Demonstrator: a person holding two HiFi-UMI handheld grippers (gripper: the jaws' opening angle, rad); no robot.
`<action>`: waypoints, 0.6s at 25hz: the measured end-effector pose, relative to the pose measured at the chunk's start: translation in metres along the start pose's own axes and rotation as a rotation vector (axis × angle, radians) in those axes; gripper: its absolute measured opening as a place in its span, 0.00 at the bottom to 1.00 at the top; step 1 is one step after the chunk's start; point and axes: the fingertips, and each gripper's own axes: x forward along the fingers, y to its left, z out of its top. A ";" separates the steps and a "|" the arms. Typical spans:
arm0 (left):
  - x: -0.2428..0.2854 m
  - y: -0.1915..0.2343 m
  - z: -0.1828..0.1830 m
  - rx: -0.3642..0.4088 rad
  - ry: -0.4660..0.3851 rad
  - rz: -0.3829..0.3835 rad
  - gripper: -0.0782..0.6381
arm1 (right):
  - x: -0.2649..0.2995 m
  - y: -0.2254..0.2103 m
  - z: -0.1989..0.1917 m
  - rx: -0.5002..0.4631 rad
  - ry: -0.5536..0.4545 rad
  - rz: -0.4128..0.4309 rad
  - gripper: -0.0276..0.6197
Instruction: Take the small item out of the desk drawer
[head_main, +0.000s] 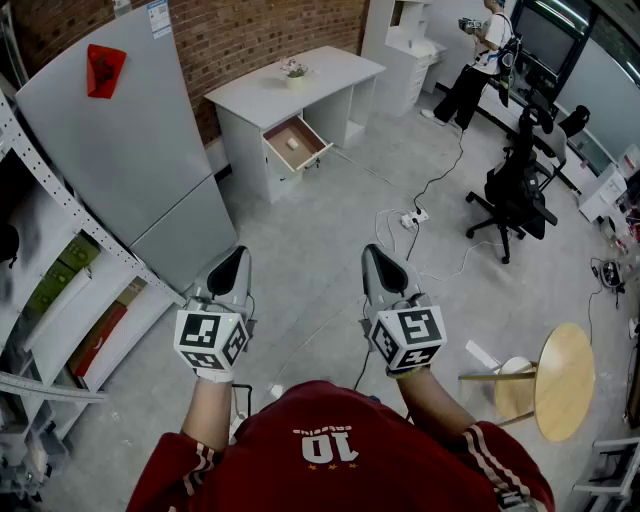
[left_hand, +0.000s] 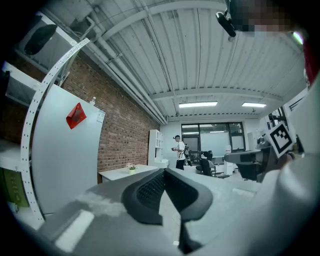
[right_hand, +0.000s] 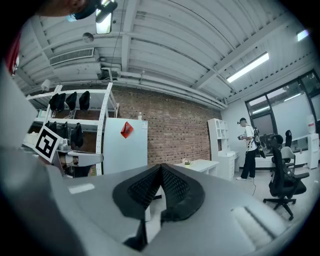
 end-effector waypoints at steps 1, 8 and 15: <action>0.001 -0.002 0.000 0.001 0.000 0.000 0.11 | 0.000 -0.002 0.000 0.000 -0.001 0.001 0.04; 0.013 -0.018 0.004 0.012 -0.002 -0.001 0.11 | -0.004 -0.020 0.003 0.003 -0.011 0.017 0.04; 0.031 -0.044 0.008 0.032 0.001 0.005 0.11 | -0.010 -0.055 0.001 -0.034 -0.017 0.008 0.03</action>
